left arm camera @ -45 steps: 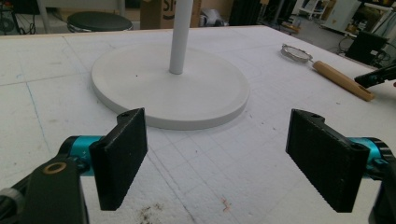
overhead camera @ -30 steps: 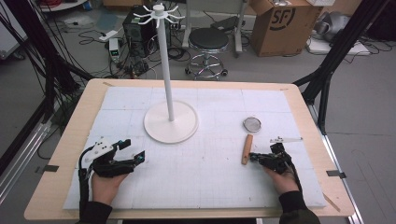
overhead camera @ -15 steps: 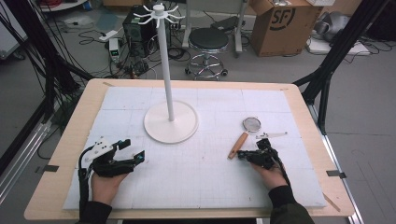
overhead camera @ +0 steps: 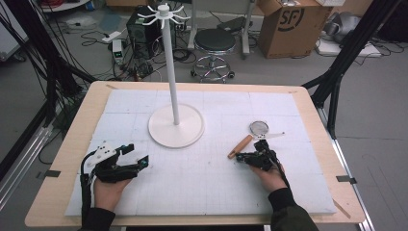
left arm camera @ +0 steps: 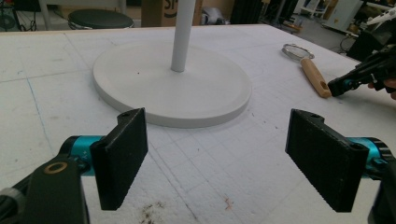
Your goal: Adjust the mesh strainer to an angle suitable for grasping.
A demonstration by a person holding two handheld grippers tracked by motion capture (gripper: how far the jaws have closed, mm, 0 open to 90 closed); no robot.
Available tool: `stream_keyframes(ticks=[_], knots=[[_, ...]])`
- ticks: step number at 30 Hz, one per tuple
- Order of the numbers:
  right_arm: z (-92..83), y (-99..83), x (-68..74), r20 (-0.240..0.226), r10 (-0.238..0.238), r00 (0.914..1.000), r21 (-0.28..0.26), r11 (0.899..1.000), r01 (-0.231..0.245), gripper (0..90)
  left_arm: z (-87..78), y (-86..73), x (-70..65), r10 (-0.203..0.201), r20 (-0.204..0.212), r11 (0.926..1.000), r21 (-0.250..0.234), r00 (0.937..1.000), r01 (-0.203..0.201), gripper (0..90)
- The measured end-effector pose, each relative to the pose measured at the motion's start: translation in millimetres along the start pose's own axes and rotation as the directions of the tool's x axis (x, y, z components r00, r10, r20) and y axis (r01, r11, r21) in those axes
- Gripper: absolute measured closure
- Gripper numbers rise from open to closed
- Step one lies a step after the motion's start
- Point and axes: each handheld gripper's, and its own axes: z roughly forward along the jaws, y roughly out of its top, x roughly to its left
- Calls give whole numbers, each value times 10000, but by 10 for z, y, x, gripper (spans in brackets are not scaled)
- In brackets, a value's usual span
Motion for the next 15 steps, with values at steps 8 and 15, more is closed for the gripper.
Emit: stream_keyframes(ticks=[8, 15], knots=[[113, 111, 29, -97, -61, 9999, 122, 9999, 62, 895, 0, 0, 5, 36, -25, 10000, 7, 10000, -36, 215], [215, 244, 73, -675, -171, 9976, 27, 9998, 173, 895, -13, 3, 25, 40, -75, 10000, -16, 10000, -40, 213]])
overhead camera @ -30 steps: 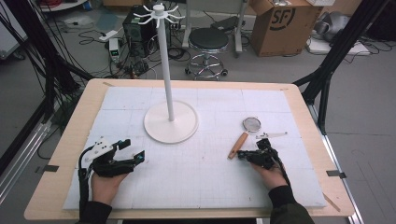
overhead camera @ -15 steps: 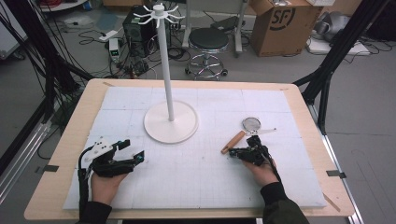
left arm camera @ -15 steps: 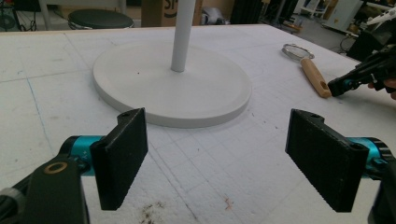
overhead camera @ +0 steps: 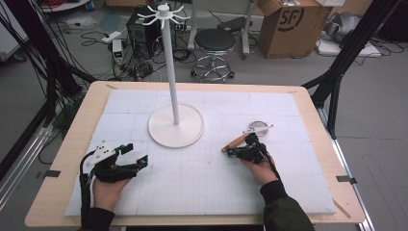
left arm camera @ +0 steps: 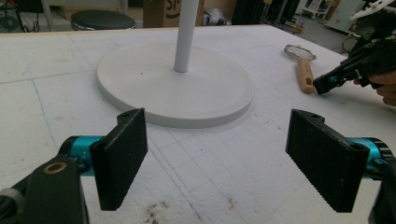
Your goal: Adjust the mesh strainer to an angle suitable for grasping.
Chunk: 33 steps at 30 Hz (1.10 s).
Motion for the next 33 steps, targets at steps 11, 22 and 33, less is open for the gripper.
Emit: stream_keyframes(ticks=[11, 22, 33], knots=[[-304, 250, -334, 310, 797, 9963, -973, 9923, -763, 895, -2, -10, -11, -57, 46, 10000, -9, 10000, 57, 213], [-263, 620, -714, 939, 1122, 9892, -555, 9927, -1073, 895, 12, -25, -18, -72, 95, 10000, 44, 9999, 71, 214], [-39, 651, -923, 1287, 1245, 9838, 337, 9910, -1298, 895, -4, -30, -12, -108, 42, 9999, -11, 9999, 108, 214]])
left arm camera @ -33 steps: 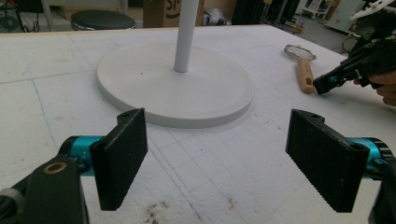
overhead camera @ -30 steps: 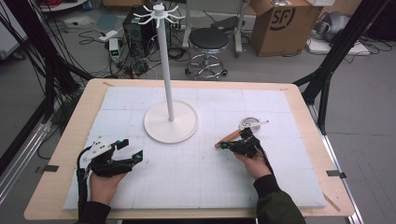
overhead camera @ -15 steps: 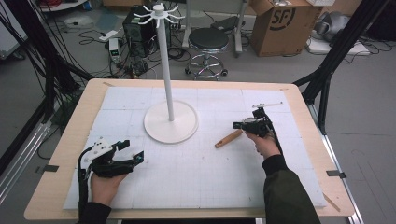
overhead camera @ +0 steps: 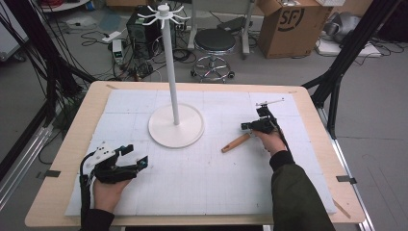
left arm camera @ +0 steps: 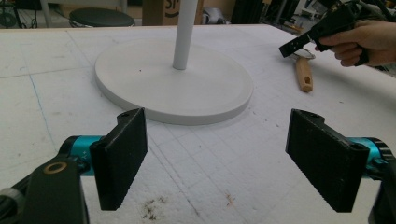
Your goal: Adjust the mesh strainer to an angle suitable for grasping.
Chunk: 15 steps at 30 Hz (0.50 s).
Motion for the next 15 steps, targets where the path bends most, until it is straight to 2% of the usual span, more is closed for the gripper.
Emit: stream_keyframes(ticks=[2, 5, 12, 15], knots=[[12, 0, 7, 53, 51, 10000, 46, 10000, -52, 895, -2, -3, -2, 3, 7, 10000, 27, 10000, -3, 213], [44, -18, 28, 187, -222, 9996, 322, 9992, 216, 895, -9, -5, -3, 26, 7, 10000, 51, 10000, -26, 214], [-29, -81, 15, 317, -200, 9993, 371, 9991, 188, 896, -41, -8, -3, 1, -64, 10000, -15, 10000, -1, 214], [-63, -137, -10, 229, -86, 9997, 208, 9998, 81, 896, -44, -9, -2, 6, -53, 10000, -11, 10000, -6, 214]])
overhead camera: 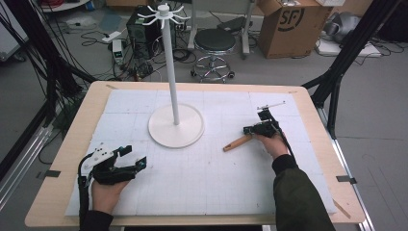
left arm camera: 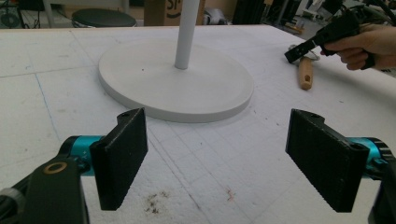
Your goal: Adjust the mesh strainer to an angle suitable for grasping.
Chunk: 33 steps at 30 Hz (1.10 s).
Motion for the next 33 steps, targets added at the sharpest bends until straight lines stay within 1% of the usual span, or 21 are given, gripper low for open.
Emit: stream_keyframes(ticks=[2, 3, 5, 9, 11, 13, 15, 16, 17, 18, 20, 21, 22, 24, 30, 32, 33], knots=[[-37, -60, -20, -91, 161, 9998, -130, 9998, -162, 895, 3, 1, -4, 15, 5, 10000, 10, 10000, -15, 214], [-76, -108, -24, -64, 136, 9999, -165, 9998, -137, 896, 5, 2, -9, 26, 20, 10000, 30, 10000, -26, 214], [-95, -131, -28, -89, 184, 9998, -151, 9997, -185, 896, 13, 4, -17, 45, 16, 10000, 32, 10000, -45, 214], [-151, -224, -35, -114, 248, 9996, -325, 9992, -252, 896, 30, 4, -29, 56, 76, 10000, 65, 10000, -57, 214], [-177, -275, -31, -139, 243, 9996, -428, 9988, -249, 896, 38, 4, -33, 66, 53, 10000, 74, 10000, -66, 214], [-208, -326, -17, -201, 394, 9990, -441, 9982, -403, 896, 42, 3, -33, 57, 68, 10000, 70, 10000, -58, 214], [-233, -369, -6, -183, 425, 9989, -436, 9981, -432, 896, 46, 4, -35, 51, 95, 10000, 71, 9999, -52, 214], [-245, -379, 9, -113, 337, 9994, -390, 9987, -341, 896, 47, 4, -36, 51, 87, 10000, 56, 9999, -52, 214], [-258, -394, 50, -34, 297, 9996, -199, 9994, -297, 895, 45, 5, -38, 61, 95, 10000, 57, 9999, -61, 215], [-258, -394, 50, -34, 297, 9996, -199, 9994, -297, 895, 43, 7, -38, 83, 95, 10000, 52, 9999, -83, 215], [-273, -401, 90, 10, 282, 9996, 44, 9996, -282, 896, 39, 8, -38, 85, 64, 10000, 16, 9999, -85, 215], [-272, -407, 102, 79, 180, 9998, 45, 9998, -180, 896, 39, 8, -35, 81, 95, 10000, 32, 9999, -81, 214], [-278, -417, 129, 51, 268, 9996, 186, 9995, -269, 896, 44, 6, -29, 48, 63, 10000, 36, 10000, -48, 214], [-280, -420, 141, 56, 282, 9996, 238, 9993, -284, 896, 44, 5, -27, 42, 70, 10000, 78, 10000, -43, 214], [-324, -444, 228, 266, 210, 9994, 868, 9960, -232, 896, 20, 10, -31, 18, 51, 10000, -41, 10000, -18, 215], [-336, -444, 241, 282, -13, 9996, 981, 9952, -15, 895, 21, 11, -26, 34, 63, 10000, -45, 10000, -34, 215], [-338, -445, 237, 250, -18, 9997, 994, 9950, -7, 895, 23, 12, -25, 33, 81, 10000, -38, 10000, -33, 215]])
